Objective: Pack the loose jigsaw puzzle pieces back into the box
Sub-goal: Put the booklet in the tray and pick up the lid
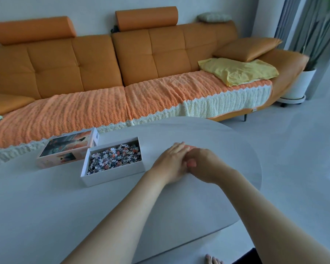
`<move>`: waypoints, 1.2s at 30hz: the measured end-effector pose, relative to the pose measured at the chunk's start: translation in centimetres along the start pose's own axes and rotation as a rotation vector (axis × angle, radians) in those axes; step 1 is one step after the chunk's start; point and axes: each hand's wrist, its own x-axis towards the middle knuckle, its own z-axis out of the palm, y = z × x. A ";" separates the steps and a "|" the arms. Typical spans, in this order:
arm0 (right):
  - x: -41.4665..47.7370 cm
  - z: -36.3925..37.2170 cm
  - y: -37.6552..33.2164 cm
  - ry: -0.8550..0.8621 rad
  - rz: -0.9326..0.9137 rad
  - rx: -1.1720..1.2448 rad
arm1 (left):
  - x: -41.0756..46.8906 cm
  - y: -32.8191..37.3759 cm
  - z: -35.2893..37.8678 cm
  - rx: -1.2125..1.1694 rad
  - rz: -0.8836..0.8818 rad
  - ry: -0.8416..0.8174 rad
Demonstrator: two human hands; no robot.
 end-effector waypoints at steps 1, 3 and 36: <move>0.0 0.0 0.2 0.018 0.015 0.019 | -0.1 -0.2 0.2 -0.011 -0.020 -0.019; -0.1 -0.1 0.6 0.017 0.113 0.007 | -0.4 -0.9 0.6 -0.021 -0.045 -0.018; 6.3 7.9 -14.5 0.313 -0.471 0.025 | -15.7 -14.4 -6.2 0.044 -0.028 0.650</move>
